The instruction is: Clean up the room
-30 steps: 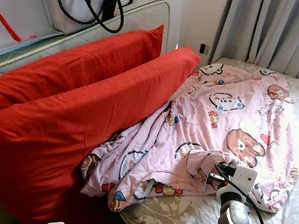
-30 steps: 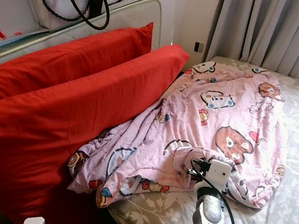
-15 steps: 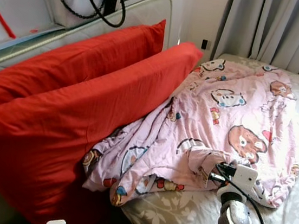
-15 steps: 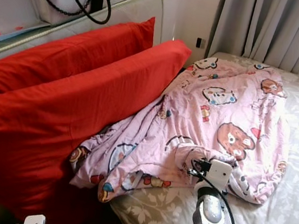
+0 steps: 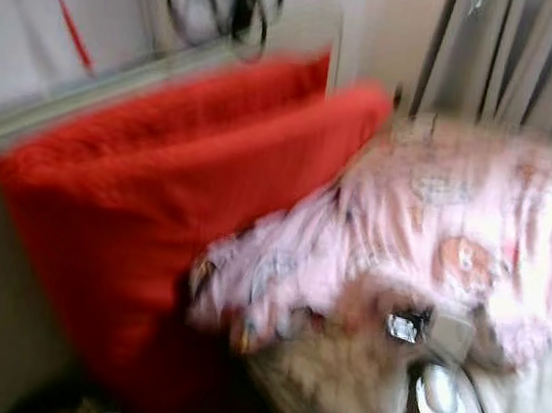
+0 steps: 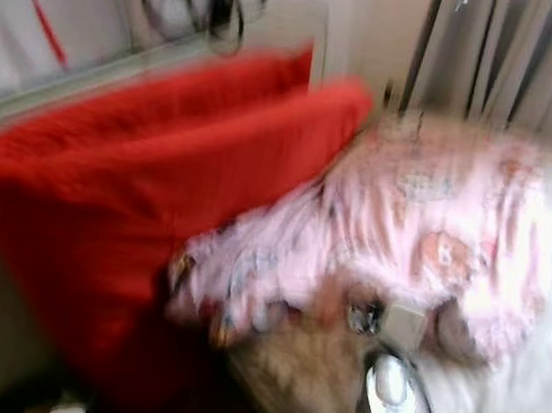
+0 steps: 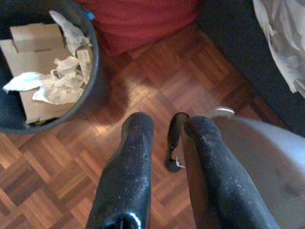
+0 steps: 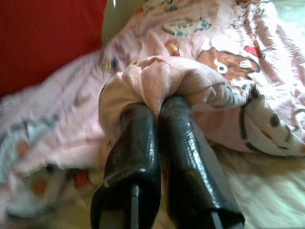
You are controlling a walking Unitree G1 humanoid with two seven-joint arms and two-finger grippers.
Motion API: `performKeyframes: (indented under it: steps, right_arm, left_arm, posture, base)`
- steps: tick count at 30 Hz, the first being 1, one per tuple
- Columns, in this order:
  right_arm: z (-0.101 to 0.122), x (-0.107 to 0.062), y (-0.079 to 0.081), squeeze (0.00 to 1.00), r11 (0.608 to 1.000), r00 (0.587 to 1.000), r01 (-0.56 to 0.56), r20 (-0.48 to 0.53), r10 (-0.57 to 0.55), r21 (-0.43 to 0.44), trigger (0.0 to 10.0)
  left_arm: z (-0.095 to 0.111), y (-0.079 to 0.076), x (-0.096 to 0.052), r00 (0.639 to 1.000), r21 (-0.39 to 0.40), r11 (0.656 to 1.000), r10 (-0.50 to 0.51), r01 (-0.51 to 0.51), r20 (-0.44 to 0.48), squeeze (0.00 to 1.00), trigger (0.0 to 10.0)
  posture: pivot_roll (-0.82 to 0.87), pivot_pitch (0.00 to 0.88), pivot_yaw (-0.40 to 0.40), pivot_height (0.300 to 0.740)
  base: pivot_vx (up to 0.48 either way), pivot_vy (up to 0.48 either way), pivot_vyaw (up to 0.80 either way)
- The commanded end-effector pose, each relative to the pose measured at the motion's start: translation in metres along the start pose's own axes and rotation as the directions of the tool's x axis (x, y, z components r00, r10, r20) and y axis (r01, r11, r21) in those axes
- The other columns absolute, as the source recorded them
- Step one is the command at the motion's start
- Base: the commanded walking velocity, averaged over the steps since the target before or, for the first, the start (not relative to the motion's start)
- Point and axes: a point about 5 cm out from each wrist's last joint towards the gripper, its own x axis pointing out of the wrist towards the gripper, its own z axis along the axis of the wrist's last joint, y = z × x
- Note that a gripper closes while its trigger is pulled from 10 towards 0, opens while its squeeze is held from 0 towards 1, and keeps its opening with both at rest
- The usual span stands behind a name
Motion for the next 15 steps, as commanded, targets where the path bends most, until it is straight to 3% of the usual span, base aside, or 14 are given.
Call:
performKeyframes:
  steps: [1, 15]
  right_arm:
    - [0.0049, 0.0022, 0.0053, 0.0, 1.0, 1.0, 0.003, 0.029, -0.003, 0.015, 10.0]
    - [0.0129, 0.0034, -0.0028, 0.0, 0.999, 0.996, 0.05, 0.079, -0.05, 0.009, 10.0]
  left_arm:
    - [0.0016, 0.0035, 0.0, 1.0, 0.013, 1.0, 0.004, -0.004, -0.002, 0.0, 10.0]
    - [0.0023, 0.0008, 0.0006, 1.0, 0.023, 1.0, -0.008, 0.008, -0.001, 0.0, 10.0]
  posture:
    - [0.07, 0.0, 0.064, 0.74]
    - [0.06, 0.0, 0.069, 0.74]
  base:
    - [-0.281, 0.0, 0.0]
    - [-0.281, 0.0, 0.0]
